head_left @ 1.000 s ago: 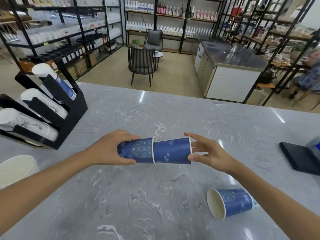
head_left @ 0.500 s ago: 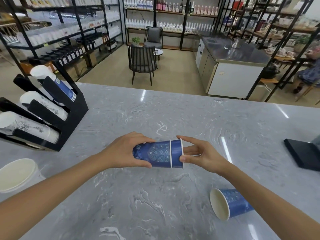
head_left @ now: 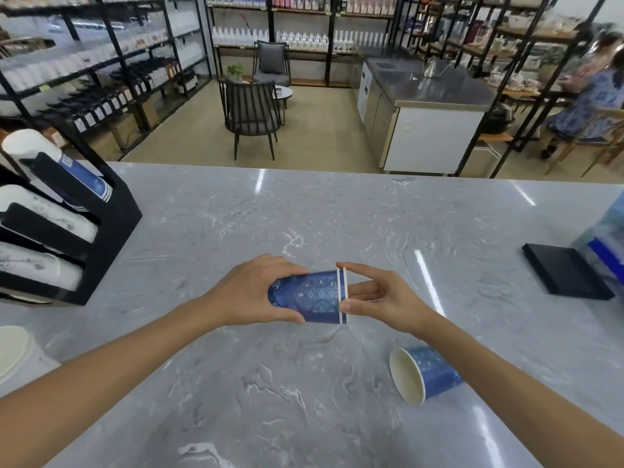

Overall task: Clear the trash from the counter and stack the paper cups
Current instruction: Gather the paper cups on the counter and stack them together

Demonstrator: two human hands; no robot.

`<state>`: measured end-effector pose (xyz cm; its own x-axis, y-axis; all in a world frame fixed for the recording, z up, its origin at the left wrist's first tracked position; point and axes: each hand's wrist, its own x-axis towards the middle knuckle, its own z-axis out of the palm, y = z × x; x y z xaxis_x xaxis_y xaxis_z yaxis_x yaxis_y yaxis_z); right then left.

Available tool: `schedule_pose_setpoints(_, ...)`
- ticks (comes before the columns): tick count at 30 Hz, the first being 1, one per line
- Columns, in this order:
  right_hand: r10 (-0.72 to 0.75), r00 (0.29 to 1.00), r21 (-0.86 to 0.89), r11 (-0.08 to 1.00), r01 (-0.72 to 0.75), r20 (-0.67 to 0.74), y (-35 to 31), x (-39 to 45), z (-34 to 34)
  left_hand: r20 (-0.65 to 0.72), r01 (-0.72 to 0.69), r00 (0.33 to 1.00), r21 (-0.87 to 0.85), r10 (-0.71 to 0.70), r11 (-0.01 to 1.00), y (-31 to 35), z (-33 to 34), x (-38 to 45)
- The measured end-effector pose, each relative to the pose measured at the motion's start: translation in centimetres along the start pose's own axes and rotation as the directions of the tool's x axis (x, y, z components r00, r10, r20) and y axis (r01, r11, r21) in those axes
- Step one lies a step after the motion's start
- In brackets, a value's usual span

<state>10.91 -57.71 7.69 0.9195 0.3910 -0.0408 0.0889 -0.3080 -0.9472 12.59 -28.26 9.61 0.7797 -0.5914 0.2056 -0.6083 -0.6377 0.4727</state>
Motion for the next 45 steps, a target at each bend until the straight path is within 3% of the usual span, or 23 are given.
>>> schedule_pose_setpoints(9,0.032,0.996,-0.106,0.993,-0.041,-0.082,0.5,-3.5,-2.0,0.046,-0.08,0.996,-0.016,0.081,0.997,2.2,1.7,2.4)
schedule_pose_setpoints(14,0.097,0.995,-0.261,0.96,-0.101,-0.029,-0.5,-5.9,-4.0,0.045,-0.132,0.99,-0.039,0.133,0.991,2.6,2.2,3.5)
schedule_pose_setpoints(19,0.118,0.992,-0.599,0.798,-0.069,0.043,-1.2,-8.6,-6.0,0.078,-0.133,0.988,-0.02,0.134,0.991,2.0,3.1,3.6)
schedule_pose_setpoints(24,0.219,0.965,-0.763,0.646,-0.032,0.145,0.1,-10.3,-5.3,0.104,-0.101,0.989,-0.022,0.103,0.995,1.5,4.4,2.7)
schedule_pose_setpoints(27,0.232,0.944,-0.832,0.55,0.072,0.235,1.8,-10.6,-4.1,0.13,-0.082,0.988,-0.025,0.084,0.996,1.3,5.2,2.1)
schedule_pose_setpoints(31,0.222,0.931,-0.89,0.42,0.178,0.291,3.8,-10.3,-2.8,0.139,-0.063,0.988,-0.031,0.067,0.998,1.2,5.5,1.5)
schedule_pose_setpoints(45,0.28,0.895,-0.916,0.305,0.261,0.348,3.7,-8.9,-2.8,0.159,-0.008,0.987,-0.03,0.013,1.0,0.1,6.2,-0.2)
